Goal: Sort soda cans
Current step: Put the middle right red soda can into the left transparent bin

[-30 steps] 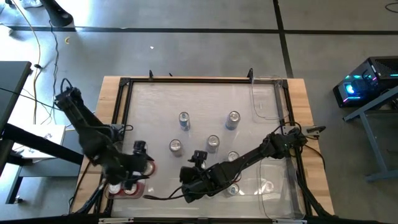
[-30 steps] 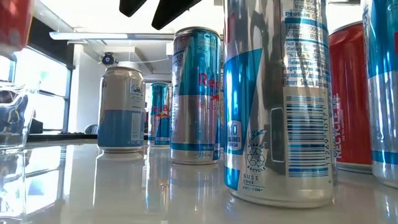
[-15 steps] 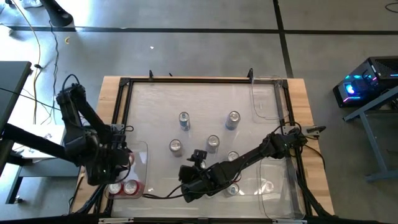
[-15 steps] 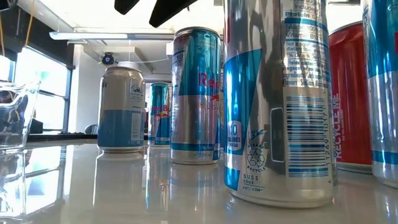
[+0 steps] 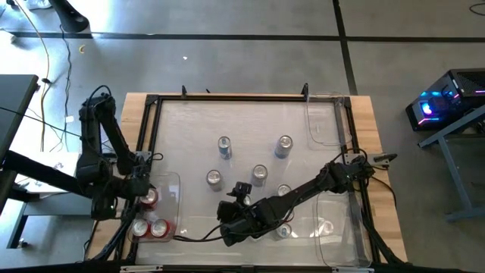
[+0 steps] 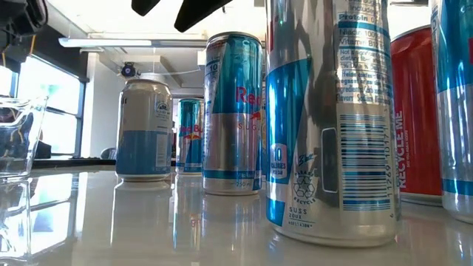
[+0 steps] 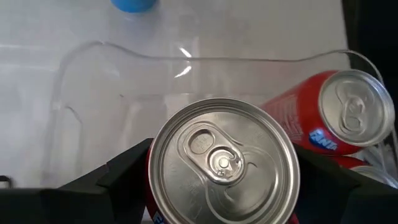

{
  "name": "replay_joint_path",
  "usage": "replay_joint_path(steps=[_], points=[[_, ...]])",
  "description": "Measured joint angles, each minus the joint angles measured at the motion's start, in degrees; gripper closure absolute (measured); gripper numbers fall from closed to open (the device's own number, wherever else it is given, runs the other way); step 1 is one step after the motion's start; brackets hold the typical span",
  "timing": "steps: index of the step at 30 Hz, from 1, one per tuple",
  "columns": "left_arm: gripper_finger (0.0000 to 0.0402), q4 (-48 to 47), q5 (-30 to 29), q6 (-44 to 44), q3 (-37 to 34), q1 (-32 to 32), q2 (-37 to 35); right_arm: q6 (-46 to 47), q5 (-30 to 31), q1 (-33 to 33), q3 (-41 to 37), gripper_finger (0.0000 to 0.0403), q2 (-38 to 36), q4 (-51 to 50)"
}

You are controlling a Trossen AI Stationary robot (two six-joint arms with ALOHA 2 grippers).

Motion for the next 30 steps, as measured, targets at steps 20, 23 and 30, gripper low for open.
replay_joint_path(steps=[20,23,30], points=[[0.0084,8.06,4.95,-8.17,-7.57,-6.24,0.9,1.53,-2.23,-1.51,0.0,0.0091,0.02,0.63],[0.0084,8.71,7.21,-9.26,-8.09,-6.22,0.83,1.3,-2.32,-1.51,0.0,0.0091,0.02,0.63],[0.0082,8.89,9.29,-12.11,-8.11,-6.19,0.63,1.07,-2.38,-1.51,0.0,0.0091,0.02,0.59]])
